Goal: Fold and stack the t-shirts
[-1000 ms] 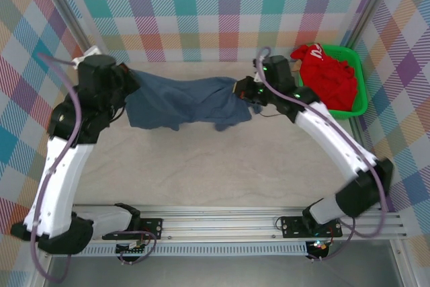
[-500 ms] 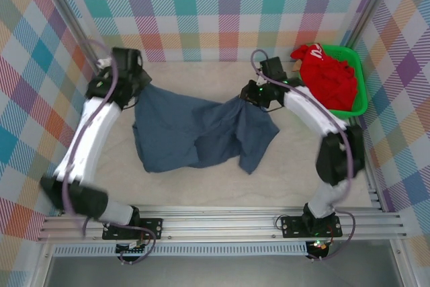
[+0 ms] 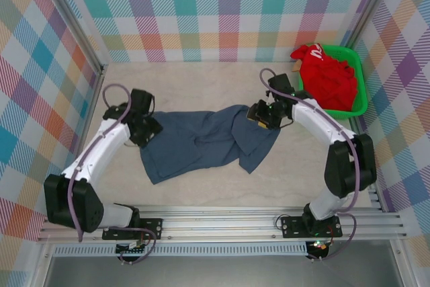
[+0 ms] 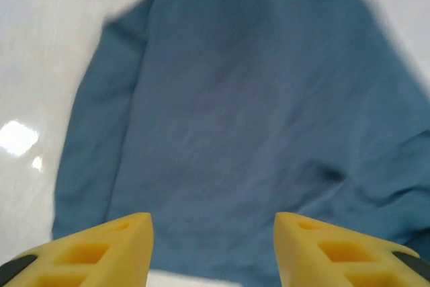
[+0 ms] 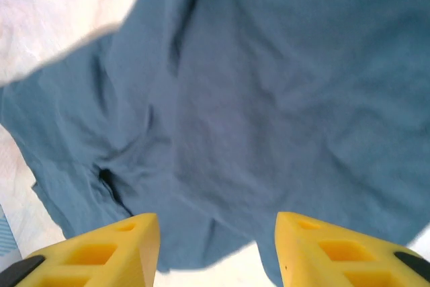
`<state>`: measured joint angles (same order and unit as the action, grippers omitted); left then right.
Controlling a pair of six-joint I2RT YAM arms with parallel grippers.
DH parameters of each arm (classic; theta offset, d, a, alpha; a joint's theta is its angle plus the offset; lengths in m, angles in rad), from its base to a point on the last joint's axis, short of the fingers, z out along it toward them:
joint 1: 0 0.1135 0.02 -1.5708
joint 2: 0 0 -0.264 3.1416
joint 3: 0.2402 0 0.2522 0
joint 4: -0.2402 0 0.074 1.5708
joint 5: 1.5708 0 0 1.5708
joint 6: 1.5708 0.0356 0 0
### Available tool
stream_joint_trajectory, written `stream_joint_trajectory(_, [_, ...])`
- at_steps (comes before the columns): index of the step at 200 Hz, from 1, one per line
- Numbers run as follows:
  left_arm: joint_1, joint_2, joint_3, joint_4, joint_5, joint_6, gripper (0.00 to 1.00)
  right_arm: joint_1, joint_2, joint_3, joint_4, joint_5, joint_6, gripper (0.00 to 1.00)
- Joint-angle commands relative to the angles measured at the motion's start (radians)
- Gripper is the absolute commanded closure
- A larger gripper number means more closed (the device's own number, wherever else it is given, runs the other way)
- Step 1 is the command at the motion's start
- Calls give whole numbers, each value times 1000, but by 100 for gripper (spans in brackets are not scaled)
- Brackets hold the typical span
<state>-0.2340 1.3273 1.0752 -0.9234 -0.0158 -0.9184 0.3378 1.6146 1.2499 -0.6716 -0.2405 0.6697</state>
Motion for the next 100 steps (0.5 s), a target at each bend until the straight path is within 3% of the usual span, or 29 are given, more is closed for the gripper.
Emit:
stream_joint_trajectory(1, [-43,-8,-131,-39,123,-116,52,4,-31,-69,-35,-41,6,51])
stream_joint_trajectory(55, [-74,65,-264,68,163,-133,52,-20,-34,-125,-15,-85,-1,49])
stream_joint_trajectory(100, [-78,63,-257,2,107,-102,52,-38,-35,-125,-17,-92,-6,48])
